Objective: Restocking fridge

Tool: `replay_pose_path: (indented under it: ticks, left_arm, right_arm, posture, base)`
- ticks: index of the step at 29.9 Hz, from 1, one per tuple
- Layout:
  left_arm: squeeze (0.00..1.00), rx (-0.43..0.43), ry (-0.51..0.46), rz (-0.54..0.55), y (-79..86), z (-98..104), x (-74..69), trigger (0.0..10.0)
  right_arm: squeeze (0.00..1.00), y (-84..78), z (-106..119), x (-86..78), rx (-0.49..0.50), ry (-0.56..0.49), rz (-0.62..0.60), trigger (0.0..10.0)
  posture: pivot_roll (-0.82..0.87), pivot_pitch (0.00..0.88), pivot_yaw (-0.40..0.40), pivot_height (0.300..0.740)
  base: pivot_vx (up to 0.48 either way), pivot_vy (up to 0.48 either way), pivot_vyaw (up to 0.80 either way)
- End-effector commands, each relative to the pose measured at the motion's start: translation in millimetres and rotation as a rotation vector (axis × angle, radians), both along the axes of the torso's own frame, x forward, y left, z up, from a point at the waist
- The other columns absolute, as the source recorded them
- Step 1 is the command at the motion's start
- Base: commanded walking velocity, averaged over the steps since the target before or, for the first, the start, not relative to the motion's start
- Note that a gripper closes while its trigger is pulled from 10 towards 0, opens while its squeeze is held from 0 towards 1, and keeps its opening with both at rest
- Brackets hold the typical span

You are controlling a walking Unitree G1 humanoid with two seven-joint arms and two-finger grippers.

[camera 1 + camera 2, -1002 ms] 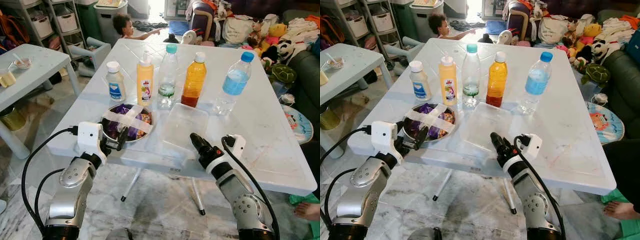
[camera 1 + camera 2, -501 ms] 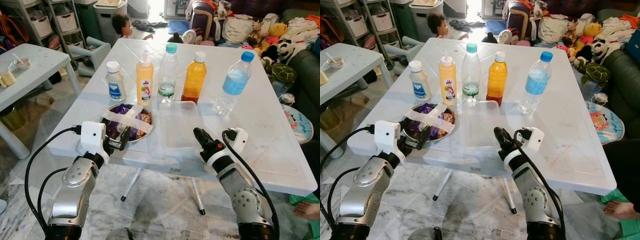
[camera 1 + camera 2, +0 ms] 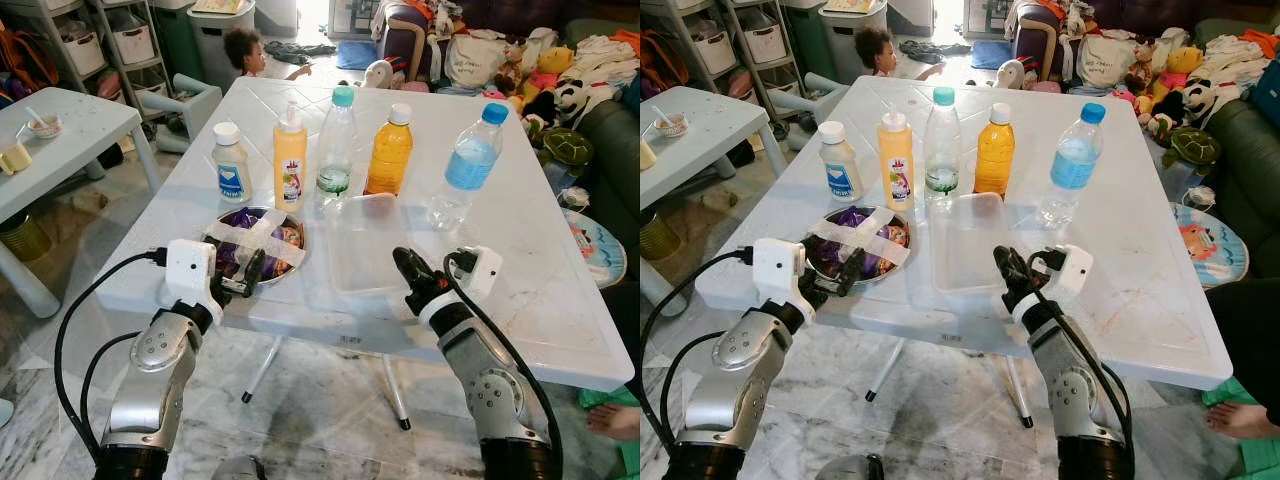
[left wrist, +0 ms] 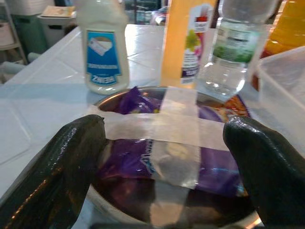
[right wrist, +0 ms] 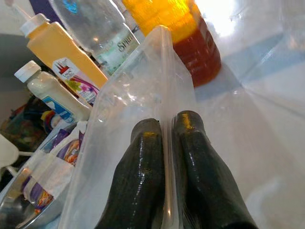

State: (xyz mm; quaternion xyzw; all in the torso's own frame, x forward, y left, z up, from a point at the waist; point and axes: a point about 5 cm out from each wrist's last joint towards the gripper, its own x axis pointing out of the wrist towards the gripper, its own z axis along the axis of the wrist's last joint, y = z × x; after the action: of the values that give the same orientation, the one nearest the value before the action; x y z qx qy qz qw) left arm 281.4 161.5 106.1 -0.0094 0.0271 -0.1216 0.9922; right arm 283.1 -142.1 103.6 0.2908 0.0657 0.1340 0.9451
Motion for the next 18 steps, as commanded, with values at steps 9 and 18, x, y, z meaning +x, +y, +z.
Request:
replay_pose_path:
  ticks: [9,18]
  left_arm:
    - [0.00,-0.009,0.021,0.013,-3.8,-6,-0.5,10.0]
    - [0.00,-0.010,0.025,0.013,-4.8,-6,1.3,10.0]
  right_arm:
    - [0.00,4.5,17,3.3,-0.211,-0.104,-0.009,10.0]
    - [0.00,7.6,16,0.7,-0.213,-0.108,0.004,10.0]
  posture:
    - [-0.02,0.000,-0.023,0.740]
    - [-0.03,0.000,-0.024,0.740]
  base:
    - [-0.129,0.000,0.00]
    - [-0.051,0.000,0.00]
